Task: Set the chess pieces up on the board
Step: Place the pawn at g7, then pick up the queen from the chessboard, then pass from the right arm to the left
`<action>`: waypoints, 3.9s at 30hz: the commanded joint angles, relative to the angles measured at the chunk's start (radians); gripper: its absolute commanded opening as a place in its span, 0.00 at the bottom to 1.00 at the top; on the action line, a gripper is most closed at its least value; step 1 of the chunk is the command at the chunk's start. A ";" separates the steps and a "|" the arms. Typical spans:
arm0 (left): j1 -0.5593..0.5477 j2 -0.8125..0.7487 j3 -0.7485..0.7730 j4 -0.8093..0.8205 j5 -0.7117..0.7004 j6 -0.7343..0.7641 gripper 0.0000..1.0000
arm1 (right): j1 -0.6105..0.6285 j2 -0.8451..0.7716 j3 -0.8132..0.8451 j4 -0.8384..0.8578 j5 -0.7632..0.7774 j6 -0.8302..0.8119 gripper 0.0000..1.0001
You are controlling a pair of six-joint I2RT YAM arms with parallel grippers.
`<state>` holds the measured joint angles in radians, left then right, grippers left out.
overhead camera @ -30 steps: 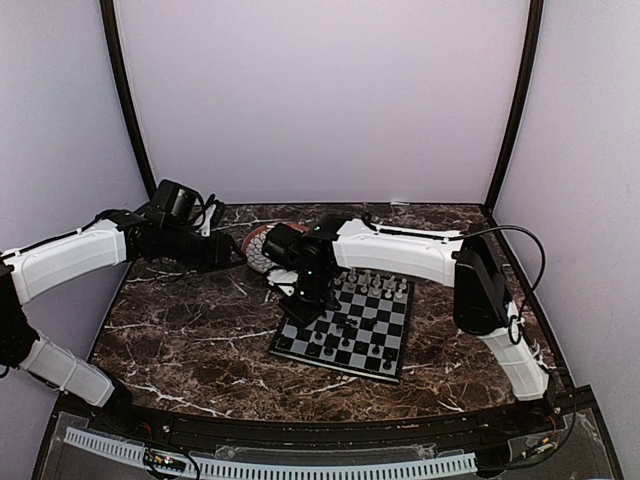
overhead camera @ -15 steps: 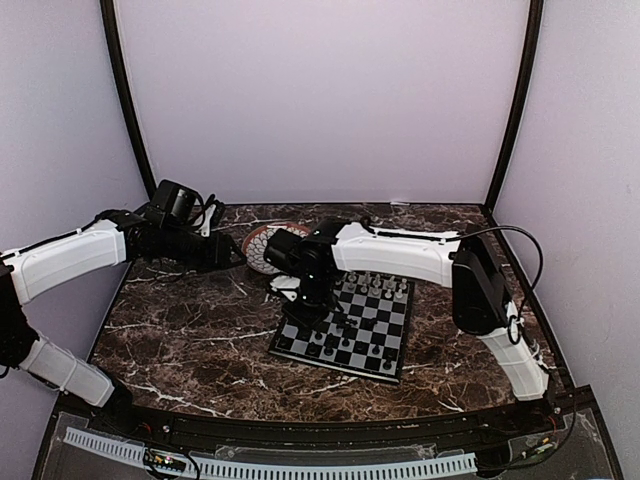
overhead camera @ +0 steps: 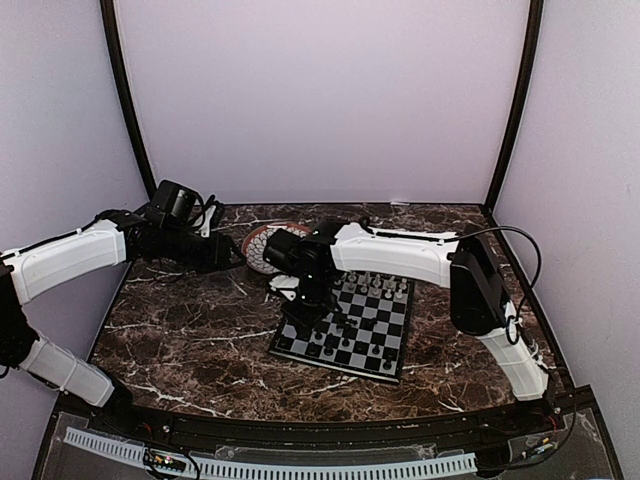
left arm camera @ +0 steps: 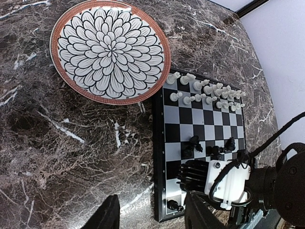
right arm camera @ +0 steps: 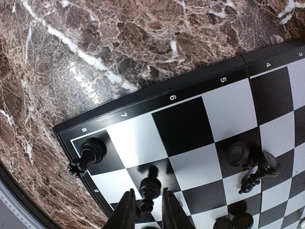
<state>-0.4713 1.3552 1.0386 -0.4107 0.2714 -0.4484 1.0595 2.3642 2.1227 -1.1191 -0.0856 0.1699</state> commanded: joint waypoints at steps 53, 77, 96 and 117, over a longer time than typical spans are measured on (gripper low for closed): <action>-0.119 0.192 0.164 0.066 0.178 0.112 0.47 | -0.230 -0.259 -0.537 0.284 -0.085 -0.084 0.25; -0.119 0.250 0.135 0.162 0.278 0.048 0.47 | -0.227 -0.417 -0.560 0.242 -0.080 -0.087 0.02; -0.118 0.502 0.164 0.460 0.746 -0.223 0.50 | -0.173 -0.464 -0.493 0.264 -0.212 -0.113 0.03; -0.139 0.613 0.212 0.476 0.843 -0.290 0.41 | -0.151 -0.448 -0.464 0.269 -0.205 -0.132 0.03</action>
<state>-0.6006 1.9614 1.2228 0.0513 1.0702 -0.7296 0.8986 1.9263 1.6138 -0.8684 -0.2951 0.0486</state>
